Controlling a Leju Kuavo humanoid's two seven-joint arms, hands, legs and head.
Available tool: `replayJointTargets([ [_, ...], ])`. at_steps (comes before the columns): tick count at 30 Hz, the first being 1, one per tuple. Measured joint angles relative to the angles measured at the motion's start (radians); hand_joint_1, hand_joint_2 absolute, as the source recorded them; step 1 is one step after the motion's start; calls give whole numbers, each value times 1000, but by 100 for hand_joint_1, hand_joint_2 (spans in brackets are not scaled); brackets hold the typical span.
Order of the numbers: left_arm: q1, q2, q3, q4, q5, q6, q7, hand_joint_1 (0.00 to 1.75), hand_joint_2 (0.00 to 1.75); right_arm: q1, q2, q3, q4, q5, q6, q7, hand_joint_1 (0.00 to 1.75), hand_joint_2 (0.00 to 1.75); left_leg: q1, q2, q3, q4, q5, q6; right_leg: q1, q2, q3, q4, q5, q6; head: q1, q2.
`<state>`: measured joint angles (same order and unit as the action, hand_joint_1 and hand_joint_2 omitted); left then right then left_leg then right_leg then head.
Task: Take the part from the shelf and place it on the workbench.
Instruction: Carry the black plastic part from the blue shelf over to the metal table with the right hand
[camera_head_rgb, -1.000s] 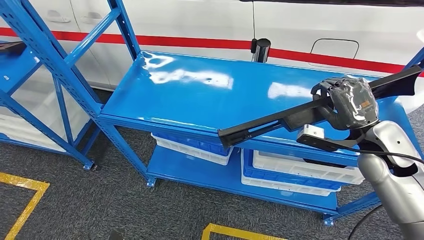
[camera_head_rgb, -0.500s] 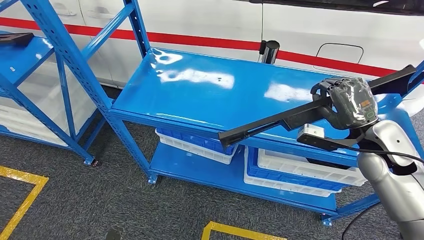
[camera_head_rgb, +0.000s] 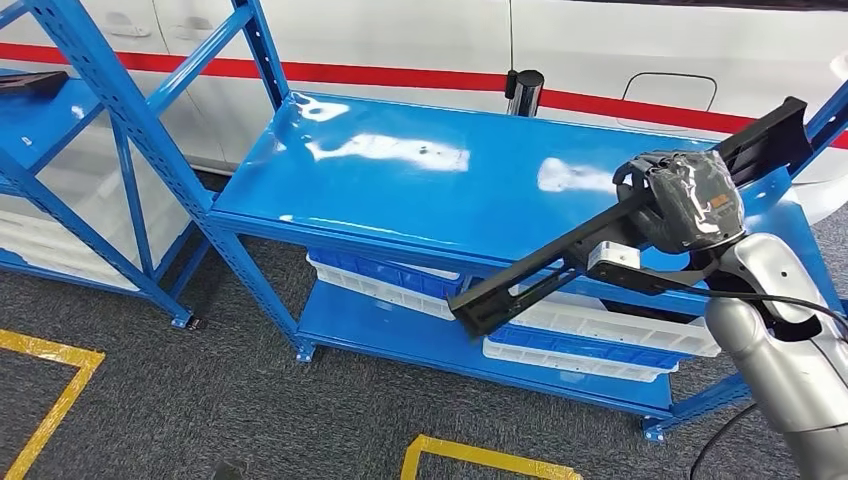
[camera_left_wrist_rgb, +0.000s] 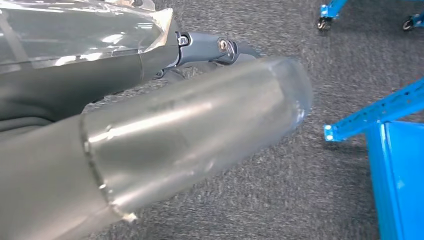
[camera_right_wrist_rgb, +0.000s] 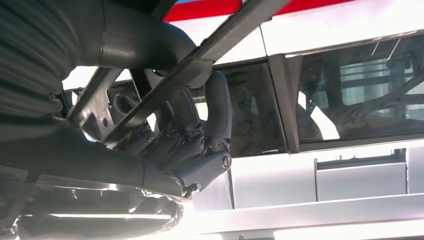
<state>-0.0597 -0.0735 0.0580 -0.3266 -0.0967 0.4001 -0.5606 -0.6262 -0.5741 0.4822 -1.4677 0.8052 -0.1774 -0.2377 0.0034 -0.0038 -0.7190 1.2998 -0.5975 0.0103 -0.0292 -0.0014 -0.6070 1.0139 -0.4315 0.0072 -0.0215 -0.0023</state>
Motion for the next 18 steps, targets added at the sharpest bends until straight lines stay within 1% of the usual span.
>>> replayJointTargets([
  [1,1,0,0,0,0,0,0,0,0,0,0,1,1,0,0,0,152,175,1,0,18,-17,12,0,0,0,-5,0,4,1,0,0],
  [2,1,0,0,1,0,0,0,0,0,0,1,1,2,-1,0,0,152,175,2,0,56,-73,38,3,0,0,-8,0,8,3,0,0],
  [3,0,0,0,1,0,0,0,0,0,0,0,0,3,-3,0,0,152,175,3,0,104,-150,64,7,-1,1,-10,0,12,5,0,0],
  [4,-2,0,0,1,0,0,0,0,0,-1,0,0,3,-5,0,0,152,175,1,-1,145,-217,83,10,1,1,-12,0,16,10,0,0],
  [5,-3,0,0,1,0,1,-1,0,0,-2,-1,-1,3,-6,0,0,152,175,-1,-1,172,-262,94,15,3,1,-14,0,20,15,1,0],
  [6,-4,1,0,1,0,2,-1,0,0,-4,-2,-1,3,-8,0,0,152,175,-5,-2,181,-282,97,19,3,0,-15,-1,24,21,1,0],
  [7,-4,1,0,1,-1,2,-2,0,0,-5,-2,-2,3,-10,0,-1,152,175,-9,-2,178,-283,100,23,3,0,-17,-3,30,29,1,0],
  [8,-4,0,0,1,-1,3,-2,0,0,-5,-3,-2,3,-12,-1,-1,152,175,-12,-2,174,-287,108,31,4,1,-19,-5,35,38,1,0],
  [9,-4,0,0,2,-1,3,-3,0,0,-5,-5,-2,3,-14,-1,-2,152,175,-13,0,171,-293,119,39,4,0,-24,-3,33,43,1,0],
  [10,-5,-1,0,2,-3,3,-3,0,0,-5,-7,-2,3,-15,-1,-2,152,175,-12,2,168,-301,131,48,6,0,-34,11,19,45,2,0],
  [11,-6,-1,0,2,-4,3,-4,0,0,-5,-10,-2,3,-17,-2,-3,152,175,-11,4,162,-308,143,56,8,1,-51,46,-9,42,4,0],
  [12,-6,-1,0,2,-6,3,-4,0,0,-4,-13,-2,3,-18,-2,-3,152,175,-11,5,154,-311,153,62,7,0,-73,102,-48,34,6,0],
  [13,-6,-1,0,2,-7,3,-4,0,0,-3,-16,-2,4,-19,-3,-3,152,175,-12,6,144,-311,160,66,8,0,-95,170,-88,29,8,0],
  [14,-6,-1,0,2,-8,3,-4,0,0,1,-18,-2,4,-20,-3,-3,152,175,-14,6,133,-310,168,68,8,1,-111,232,-118,29,9,0],
  [15,-6,-2,0,2,-8,3,-4,0,0,5,-19,-2,4,-21,-3,-3,152,175,-16,6,123,-310,175,69,8,1,-114,270,-132,33,9,0],
  [16,-6,-2,0,2,-8,2,-4,0,0,8,-20,-2,4,-21,-3,-3,152,175,-17,6,114,-309,182,68,8,1,-98,271,-131,39,9,0],
  [17,-6,-3,0,2,-8,2,-4,0,0,10,-20,-2,4,-22,-4,-3,152,175,-18,6,105,-308,188,67,8,1,-63,231,-116,47,9,0],
  [18,-6,-3,0,2,-8,2,-4,0,0,10,-21,-2,4,-22,-4,-3,152,175,-18,6,98,-305,193,65,8,0,-12,161,-97,53,9,0],
])
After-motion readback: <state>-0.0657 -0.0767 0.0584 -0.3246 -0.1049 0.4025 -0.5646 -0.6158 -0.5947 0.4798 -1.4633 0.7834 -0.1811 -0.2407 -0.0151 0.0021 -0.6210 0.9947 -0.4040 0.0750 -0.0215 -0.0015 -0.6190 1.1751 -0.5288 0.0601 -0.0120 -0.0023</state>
